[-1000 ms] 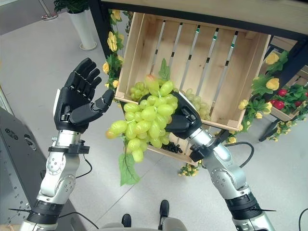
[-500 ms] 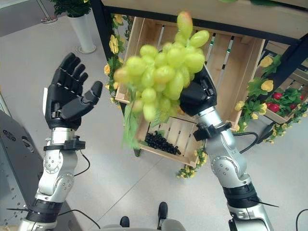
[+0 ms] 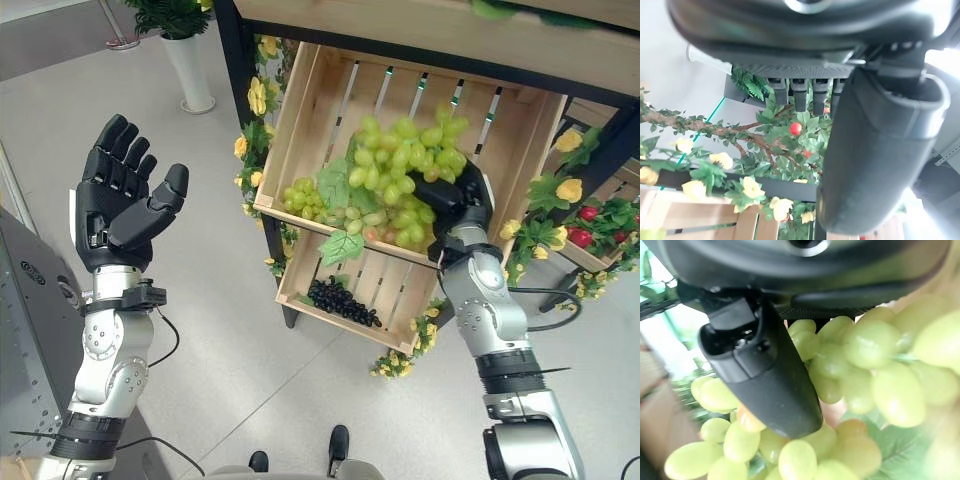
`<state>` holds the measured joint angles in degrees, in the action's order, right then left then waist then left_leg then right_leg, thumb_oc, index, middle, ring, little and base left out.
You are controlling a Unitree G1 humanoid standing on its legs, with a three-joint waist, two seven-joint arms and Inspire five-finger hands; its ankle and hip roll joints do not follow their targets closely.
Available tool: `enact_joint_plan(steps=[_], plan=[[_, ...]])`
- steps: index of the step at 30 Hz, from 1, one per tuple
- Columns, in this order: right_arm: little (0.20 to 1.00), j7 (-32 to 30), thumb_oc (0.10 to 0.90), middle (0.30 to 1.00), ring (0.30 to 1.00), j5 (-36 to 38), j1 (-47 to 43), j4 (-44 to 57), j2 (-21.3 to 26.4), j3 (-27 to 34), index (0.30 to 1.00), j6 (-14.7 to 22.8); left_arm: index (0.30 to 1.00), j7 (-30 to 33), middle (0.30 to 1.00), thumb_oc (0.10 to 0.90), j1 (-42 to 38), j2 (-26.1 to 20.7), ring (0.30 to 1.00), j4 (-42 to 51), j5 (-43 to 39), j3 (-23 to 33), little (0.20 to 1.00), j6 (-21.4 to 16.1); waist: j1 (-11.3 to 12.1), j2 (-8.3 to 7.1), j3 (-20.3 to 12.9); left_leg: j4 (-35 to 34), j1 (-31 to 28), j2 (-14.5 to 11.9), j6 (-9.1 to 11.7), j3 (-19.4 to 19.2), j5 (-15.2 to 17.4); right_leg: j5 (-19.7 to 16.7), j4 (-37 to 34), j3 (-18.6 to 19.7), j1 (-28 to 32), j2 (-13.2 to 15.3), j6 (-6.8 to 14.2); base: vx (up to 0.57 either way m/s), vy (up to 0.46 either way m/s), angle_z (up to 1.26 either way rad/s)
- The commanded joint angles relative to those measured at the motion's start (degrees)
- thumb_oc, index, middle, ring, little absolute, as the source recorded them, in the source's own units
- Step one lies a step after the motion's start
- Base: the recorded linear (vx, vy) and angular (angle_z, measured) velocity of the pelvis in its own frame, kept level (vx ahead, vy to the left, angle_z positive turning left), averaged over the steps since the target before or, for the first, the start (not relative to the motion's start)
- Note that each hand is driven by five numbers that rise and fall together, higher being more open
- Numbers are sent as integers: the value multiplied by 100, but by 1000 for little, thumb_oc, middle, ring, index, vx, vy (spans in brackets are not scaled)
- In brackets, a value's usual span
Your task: Pick up the fruits from the basket on one side to the basket on the other side
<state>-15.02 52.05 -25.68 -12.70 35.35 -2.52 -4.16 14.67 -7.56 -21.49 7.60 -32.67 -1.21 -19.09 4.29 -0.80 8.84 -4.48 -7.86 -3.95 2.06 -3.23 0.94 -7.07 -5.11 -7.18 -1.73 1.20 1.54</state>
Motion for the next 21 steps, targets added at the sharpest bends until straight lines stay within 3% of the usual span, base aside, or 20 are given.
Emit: enact_joint_plan(steps=[1, 6, 11, 12, 13, 14, 18, 21], plan=[[300, -37, 400, 300, 300, -126, -949, -500, 274, 164, 300, 261, 900, -170, 900, 800, -687, -607, 900, -56, -42, -164, 900, -633, 32, -352, -818, -52, 523, -61, 42, 430, -214, 338, 11, -86, 613, 755, 449, 5, -7, 4], [300, -448, 400, 300, 300, -379, -1265, -1514, 445, -122, 300, 114, 900, -96, 900, 800, -849, -578, 900, -98, -84, -272, 900, -556, 106, -365, -788, -52, 515, -42, 26, 472, -213, 319, 11, -150, 627, 786, 456, 1, 0, 9], [300, -1343, 400, 300, 300, -61, -1577, -2355, 461, -92, 300, 395, 900, -36, 900, 800, -978, -581, 900, -102, -90, -442, 900, -449, 207, -352, -737, -52, 507, -28, 17, 540, -231, 295, 11, -228, 663, 813, 465, -4, -4, 7], [392, -1485, 461, 392, 392, -176, -1677, -2478, 446, -143, 392, 355, 900, -33, 900, 800, -1012, -570, 900, -125, -111, -490, 900, -464, 232, -350, -731, -52, 507, -25, 15, 555, -232, 291, 11, -242, 666, 820, 466, -2, -11, 6], [585, -1499, 590, 585, 585, -352, -1778, -2565, 439, -240, 585, 306, 900, -20, 900, 800, -1037, -567, 900, -108, -112, -532, 900, -446, 254, -344, -731, -52, 506, -22, 15, 576, -235, 291, 11, -255, 671, 823, 465, 0, -4, 4], [900, -1491, 800, 900, 900, -443, -1819, -2584, 438, -281, 900, 251, 900, -11, 900, 800, -1044, -568, 900, -97, -100, -549, 900, -432, 262, -341, -730, -52, 505, -21, 15, 584, -236, 290, 11, -260, 674, 824, 464, 3, 1, 5], [900, -1570, 800, 900, 900, -1660, -2030, -2768, 533, -649, 900, -220, 900, -68, 900, 800, -1091, -563, 900, -175, -143, -598, 900, -434, 295, -337, -728, -52, 507, 1, 20, 626, -251, 280, 11, -265, 682, 831, 463, 6, 8, 10], [900, -1385, 800, 900, 900, -3039, -2233, -2975, 972, -1058, 900, -633, 900, -92, 900, 800, -1070, -618, 900, -94, -178, -617, 900, -387, 312, -363, -727, -52, 512, 9, 25, 633, -257, 273, 11, -278, 684, 836, 489, 1, -1, 4]])
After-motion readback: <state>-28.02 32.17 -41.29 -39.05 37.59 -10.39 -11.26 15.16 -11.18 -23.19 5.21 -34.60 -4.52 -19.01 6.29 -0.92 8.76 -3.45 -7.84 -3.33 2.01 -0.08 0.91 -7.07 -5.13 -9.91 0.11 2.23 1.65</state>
